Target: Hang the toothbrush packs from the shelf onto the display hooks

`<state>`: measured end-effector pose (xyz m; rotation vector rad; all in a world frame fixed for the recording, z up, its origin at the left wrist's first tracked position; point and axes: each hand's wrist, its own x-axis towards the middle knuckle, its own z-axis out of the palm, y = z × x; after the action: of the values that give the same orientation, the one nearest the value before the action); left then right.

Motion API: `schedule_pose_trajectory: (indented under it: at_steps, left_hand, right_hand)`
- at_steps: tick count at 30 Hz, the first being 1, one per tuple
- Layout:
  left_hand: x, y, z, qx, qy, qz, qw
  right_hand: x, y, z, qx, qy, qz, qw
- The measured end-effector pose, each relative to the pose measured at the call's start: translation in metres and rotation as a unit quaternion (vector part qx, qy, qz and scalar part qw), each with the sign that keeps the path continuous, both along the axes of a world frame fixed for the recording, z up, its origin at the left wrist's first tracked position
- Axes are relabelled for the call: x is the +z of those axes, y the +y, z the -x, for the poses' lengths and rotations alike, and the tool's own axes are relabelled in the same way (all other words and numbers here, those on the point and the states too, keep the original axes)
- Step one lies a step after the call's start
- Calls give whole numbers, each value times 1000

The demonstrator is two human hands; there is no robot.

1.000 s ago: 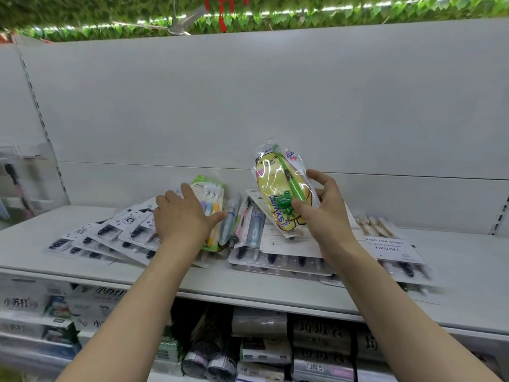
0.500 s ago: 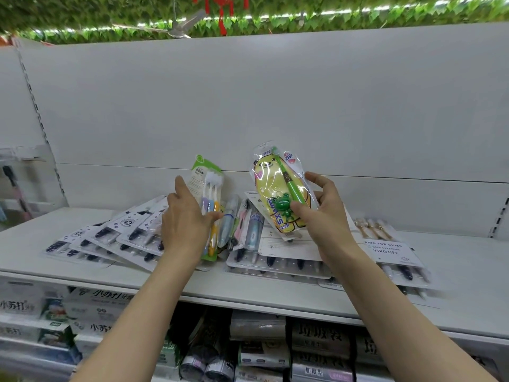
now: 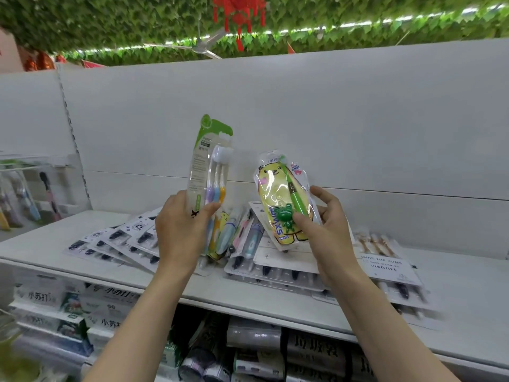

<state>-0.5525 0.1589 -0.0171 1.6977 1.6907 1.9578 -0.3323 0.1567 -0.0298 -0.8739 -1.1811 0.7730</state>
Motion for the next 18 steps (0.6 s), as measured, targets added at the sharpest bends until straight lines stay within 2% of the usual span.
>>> schedule_pose_trajectory:
  at_steps: [5, 13, 18]
  left_hand:
    - [1, -23, -11, -102, -198, 32, 974]
    - [-22, -63, -16, -97, -280, 10, 955]
    - [-37, -88, 1, -85, -329, 12, 941]
  right_hand:
    - [-2, -13, -7, 36, 56, -17, 998]
    - [-24, -25, 7, 49, 135, -17, 989]
    - [-31, -46, 45, -3, 121, -20, 992]
